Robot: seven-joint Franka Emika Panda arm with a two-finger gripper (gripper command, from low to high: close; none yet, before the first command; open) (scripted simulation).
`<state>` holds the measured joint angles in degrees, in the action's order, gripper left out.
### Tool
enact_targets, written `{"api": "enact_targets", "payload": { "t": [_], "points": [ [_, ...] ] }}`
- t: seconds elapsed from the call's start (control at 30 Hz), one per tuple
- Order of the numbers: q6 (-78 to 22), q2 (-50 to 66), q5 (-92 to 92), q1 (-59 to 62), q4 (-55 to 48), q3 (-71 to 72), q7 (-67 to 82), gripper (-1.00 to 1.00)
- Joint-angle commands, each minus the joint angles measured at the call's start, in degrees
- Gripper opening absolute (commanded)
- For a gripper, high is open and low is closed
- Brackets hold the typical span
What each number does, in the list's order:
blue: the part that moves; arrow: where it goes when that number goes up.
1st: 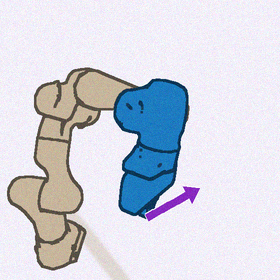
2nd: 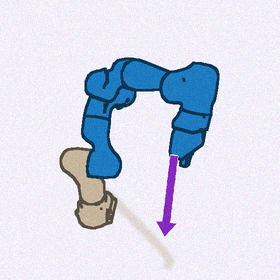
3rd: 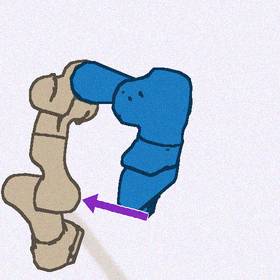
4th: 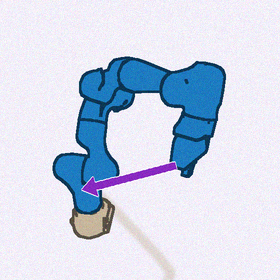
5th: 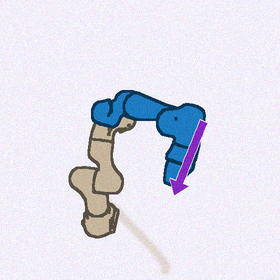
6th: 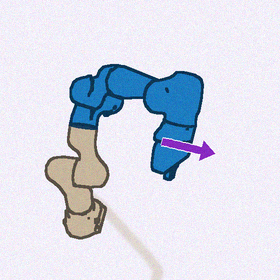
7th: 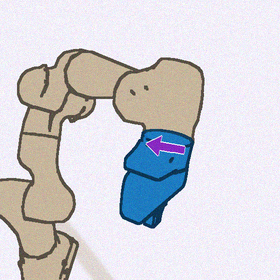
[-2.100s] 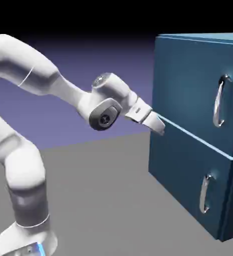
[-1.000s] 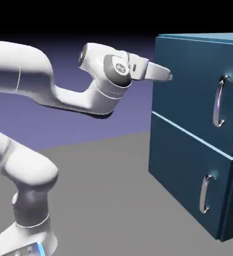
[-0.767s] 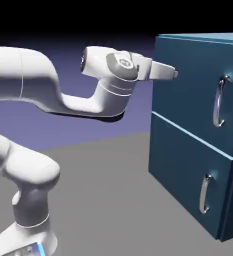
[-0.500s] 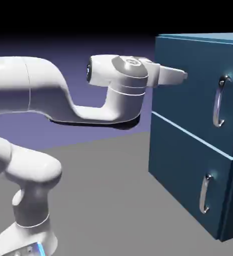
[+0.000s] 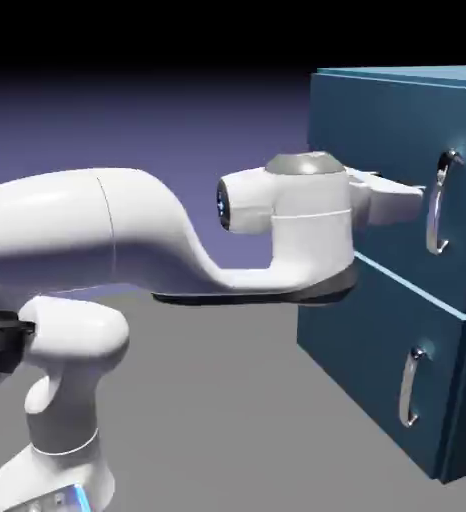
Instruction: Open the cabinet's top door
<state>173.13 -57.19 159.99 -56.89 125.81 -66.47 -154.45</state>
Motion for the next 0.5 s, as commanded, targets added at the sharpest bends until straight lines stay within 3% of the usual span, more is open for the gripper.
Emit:
{"api": "enact_targets", "payload": {
  "t": [0.0,0.27,0.3,0.47],
  "points": [
    [0.0,-0.4,2.5,-0.9,-0.5,-1.0,-1.7,0.00],
    [-1.2,1.4,6.0,-12.1,-8.9,-7.9,-3.9,0.00],
    [-1.2,1.4,6.0,-12.1,-8.9,-7.9,-3.9,-1.00],
    [-4.9,4.0,6.0,-3.8,-2.2,-2.8,-8.2,-1.00]
  ]
}}
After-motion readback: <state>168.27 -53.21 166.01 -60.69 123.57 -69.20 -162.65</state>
